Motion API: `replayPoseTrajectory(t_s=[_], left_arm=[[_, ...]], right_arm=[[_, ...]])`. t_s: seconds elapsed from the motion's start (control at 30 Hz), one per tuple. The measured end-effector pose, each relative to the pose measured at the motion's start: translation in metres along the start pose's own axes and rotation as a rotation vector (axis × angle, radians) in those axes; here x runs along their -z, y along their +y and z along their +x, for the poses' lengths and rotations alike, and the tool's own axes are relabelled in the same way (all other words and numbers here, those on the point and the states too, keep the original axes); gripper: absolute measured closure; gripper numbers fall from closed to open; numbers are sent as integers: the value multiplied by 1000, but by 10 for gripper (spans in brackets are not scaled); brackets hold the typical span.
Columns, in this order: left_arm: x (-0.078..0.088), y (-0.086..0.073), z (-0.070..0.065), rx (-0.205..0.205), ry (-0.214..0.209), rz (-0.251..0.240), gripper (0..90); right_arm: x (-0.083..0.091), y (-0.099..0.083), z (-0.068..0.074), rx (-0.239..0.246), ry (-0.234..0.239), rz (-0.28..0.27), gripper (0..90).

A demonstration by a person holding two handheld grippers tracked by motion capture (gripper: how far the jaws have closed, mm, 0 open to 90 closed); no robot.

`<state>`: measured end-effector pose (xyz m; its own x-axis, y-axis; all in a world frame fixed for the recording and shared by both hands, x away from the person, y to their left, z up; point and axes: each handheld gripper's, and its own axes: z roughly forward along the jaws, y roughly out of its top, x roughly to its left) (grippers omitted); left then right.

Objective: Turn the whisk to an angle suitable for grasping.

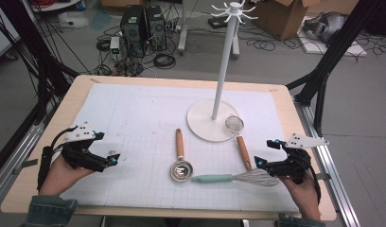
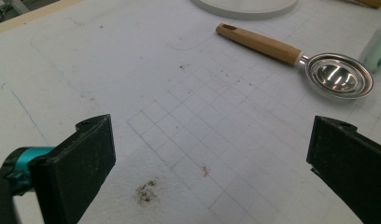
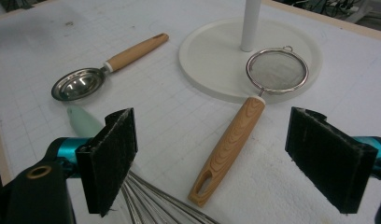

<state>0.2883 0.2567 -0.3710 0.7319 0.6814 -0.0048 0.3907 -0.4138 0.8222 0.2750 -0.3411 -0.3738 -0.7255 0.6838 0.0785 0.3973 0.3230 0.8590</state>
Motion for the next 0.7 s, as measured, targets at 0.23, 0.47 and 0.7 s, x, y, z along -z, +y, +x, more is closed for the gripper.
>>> replayPoseTrajectory(t_s=[0.23,0.47,0.7], left_arm=[[0,-1,1,2,-2,0,17],[2,-1,1,3,-3,-6,17],[4,-1,2,-2,2,-10,17]], right_arm=[[6,8,1,17,12,10,159],[7,25,4,73,50,59,159],[4,36,10,111,78,96,159]])
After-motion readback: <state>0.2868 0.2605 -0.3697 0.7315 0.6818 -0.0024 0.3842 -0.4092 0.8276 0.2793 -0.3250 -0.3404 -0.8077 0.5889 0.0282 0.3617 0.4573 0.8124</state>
